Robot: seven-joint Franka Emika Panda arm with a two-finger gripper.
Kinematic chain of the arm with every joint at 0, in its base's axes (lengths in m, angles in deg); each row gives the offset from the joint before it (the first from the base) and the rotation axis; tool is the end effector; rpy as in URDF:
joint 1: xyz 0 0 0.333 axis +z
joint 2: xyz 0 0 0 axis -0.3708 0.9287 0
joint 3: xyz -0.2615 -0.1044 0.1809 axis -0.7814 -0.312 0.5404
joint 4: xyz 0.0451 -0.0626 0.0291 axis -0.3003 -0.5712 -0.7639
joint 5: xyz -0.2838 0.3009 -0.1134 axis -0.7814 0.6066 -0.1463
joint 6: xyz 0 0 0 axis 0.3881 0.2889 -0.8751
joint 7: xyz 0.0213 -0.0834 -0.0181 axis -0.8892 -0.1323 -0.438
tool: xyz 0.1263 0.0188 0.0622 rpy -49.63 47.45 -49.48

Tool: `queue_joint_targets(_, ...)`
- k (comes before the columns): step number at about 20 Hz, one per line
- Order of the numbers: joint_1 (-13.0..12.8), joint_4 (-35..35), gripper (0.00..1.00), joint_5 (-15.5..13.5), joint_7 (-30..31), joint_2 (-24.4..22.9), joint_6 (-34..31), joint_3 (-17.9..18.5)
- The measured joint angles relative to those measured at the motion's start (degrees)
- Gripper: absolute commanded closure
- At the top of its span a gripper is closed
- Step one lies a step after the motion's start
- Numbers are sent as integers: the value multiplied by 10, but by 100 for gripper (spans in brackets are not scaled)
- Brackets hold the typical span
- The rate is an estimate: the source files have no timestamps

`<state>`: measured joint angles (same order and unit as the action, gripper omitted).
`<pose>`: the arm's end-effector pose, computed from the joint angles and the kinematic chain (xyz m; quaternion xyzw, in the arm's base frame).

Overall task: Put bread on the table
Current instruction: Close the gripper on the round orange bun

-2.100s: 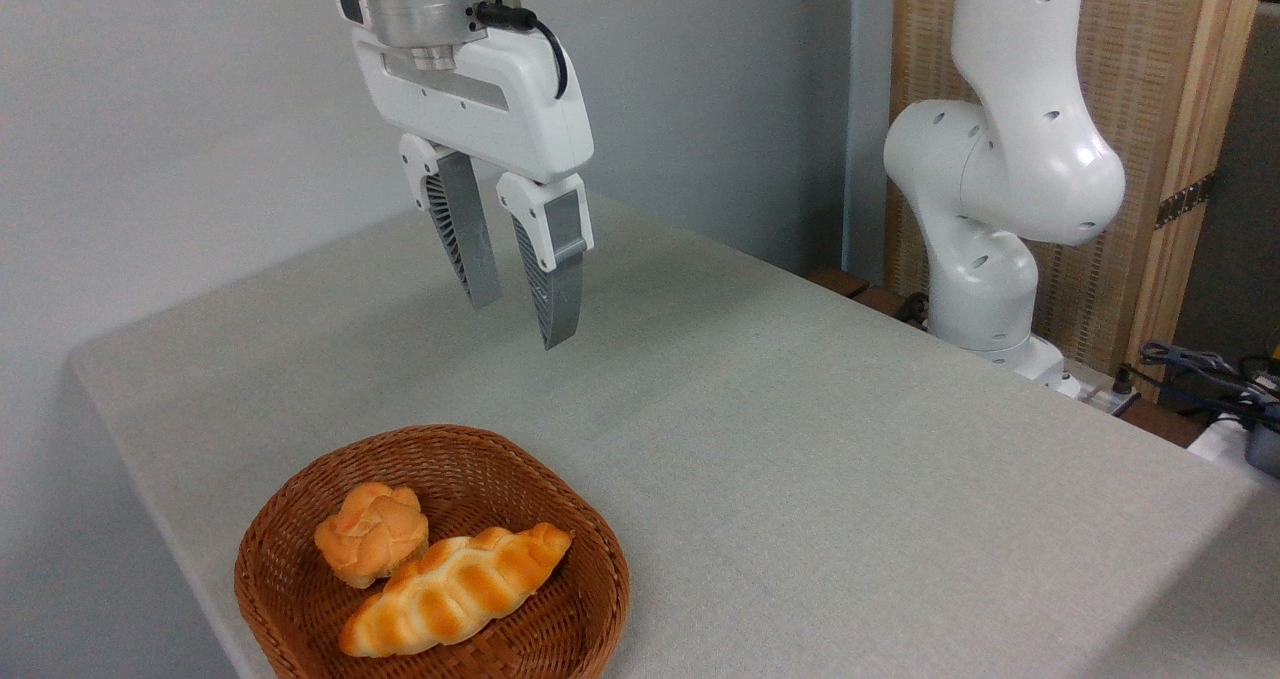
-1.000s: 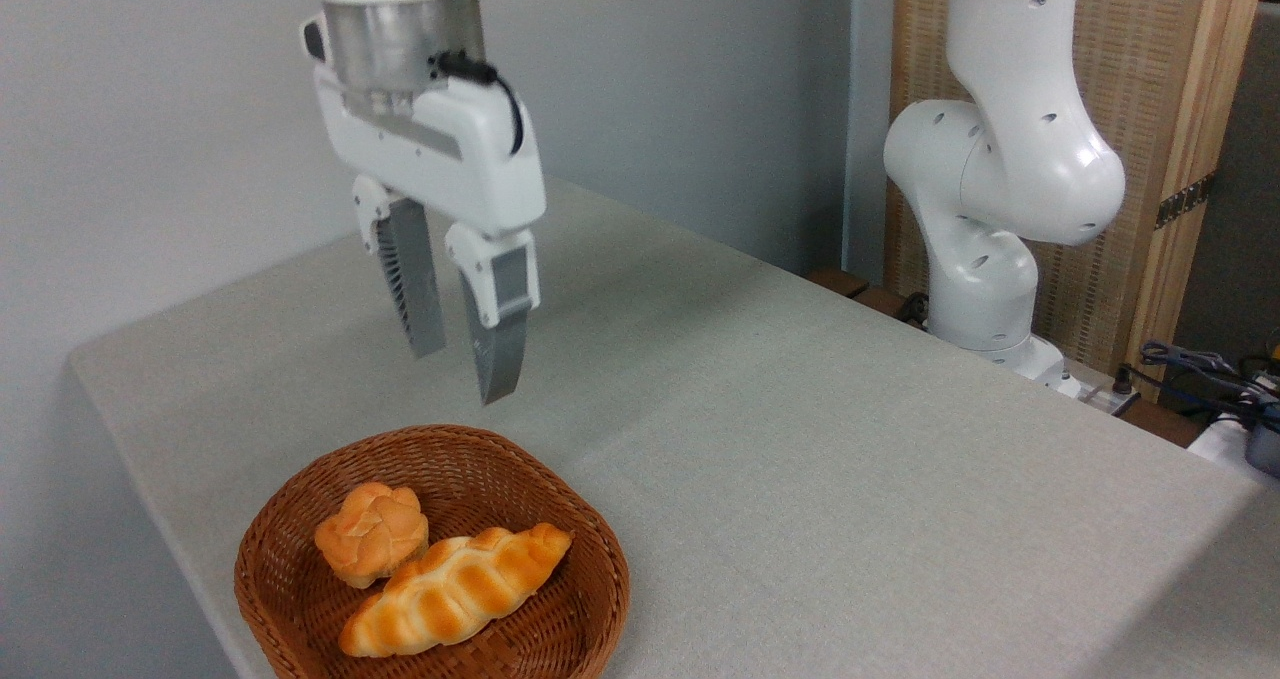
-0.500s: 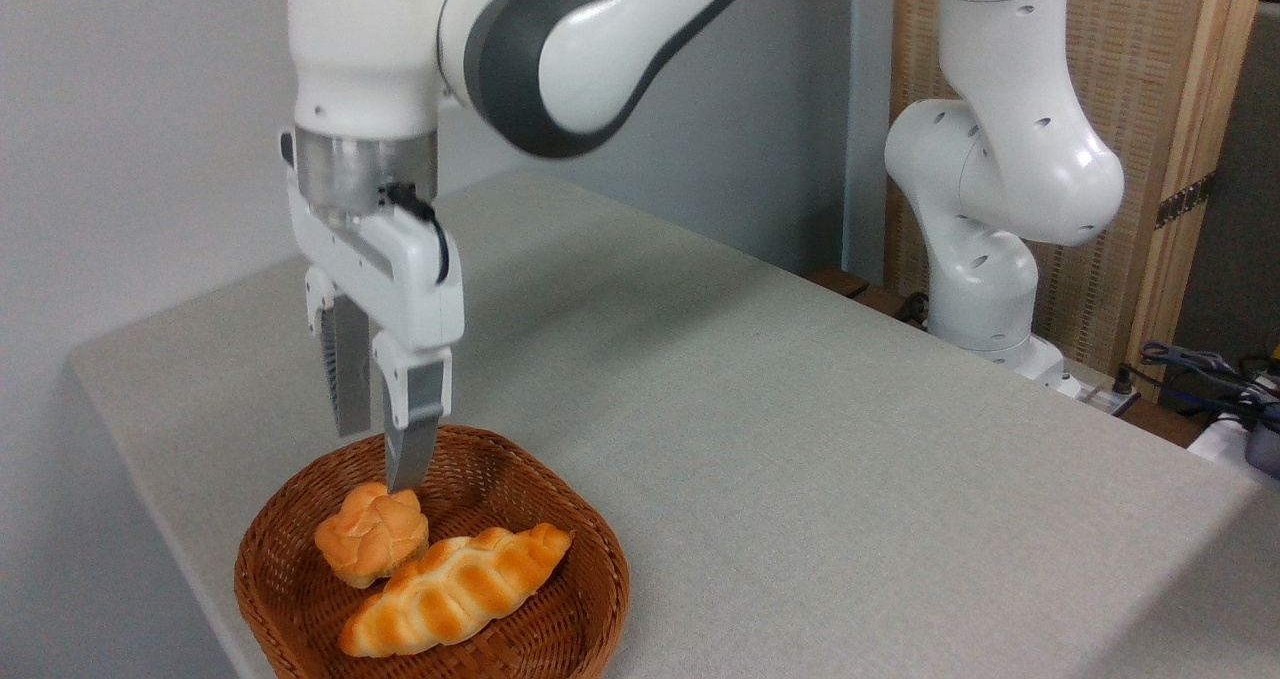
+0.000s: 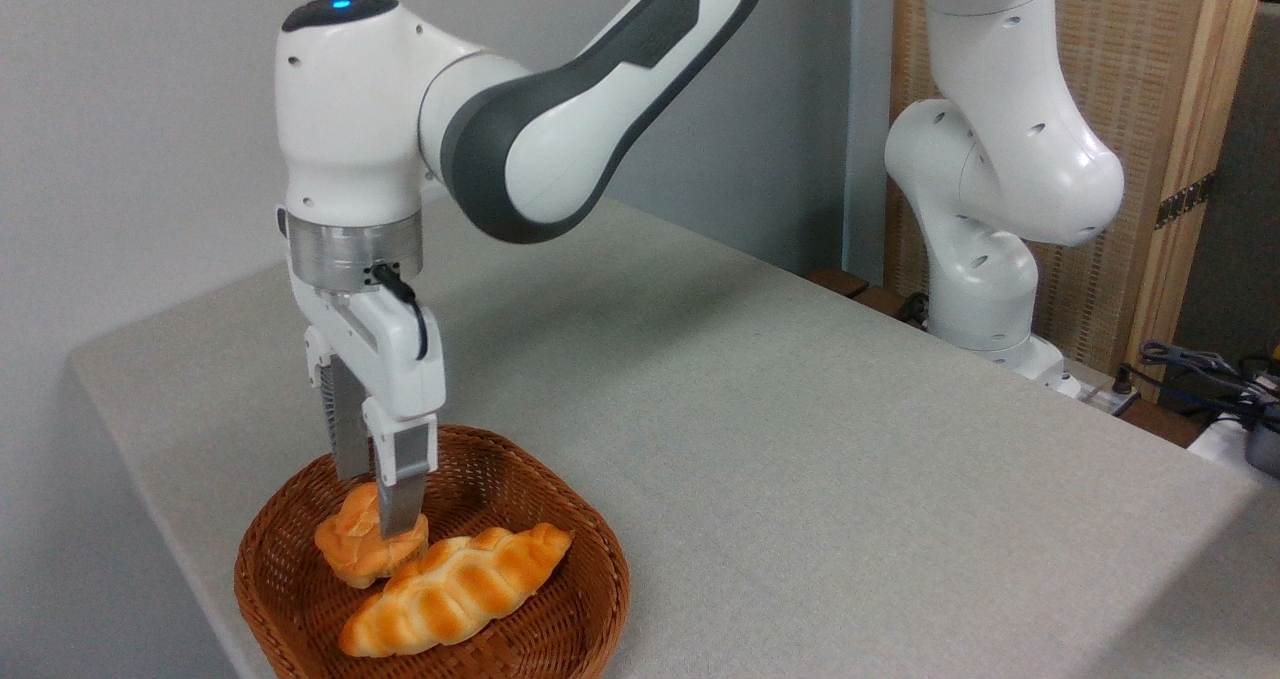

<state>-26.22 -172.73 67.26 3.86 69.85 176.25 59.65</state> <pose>0.6781 -0.1163 0.4198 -0.9080 0.4015 -0.1185 0.0190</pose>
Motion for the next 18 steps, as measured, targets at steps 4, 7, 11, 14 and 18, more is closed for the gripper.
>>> queue_joint_targets(4,0,0,0,0,0,19,29,-11)
queue_joint_targets(7,1,0,0,2,0,29,44,-14)
queue_joint_targets(11,3,0,22,14,-6,31,46,-14)
queue_joint_targets(14,8,0,63,18,-25,31,46,-15)
queue_joint_targets(18,11,0,66,18,-42,31,46,-15)
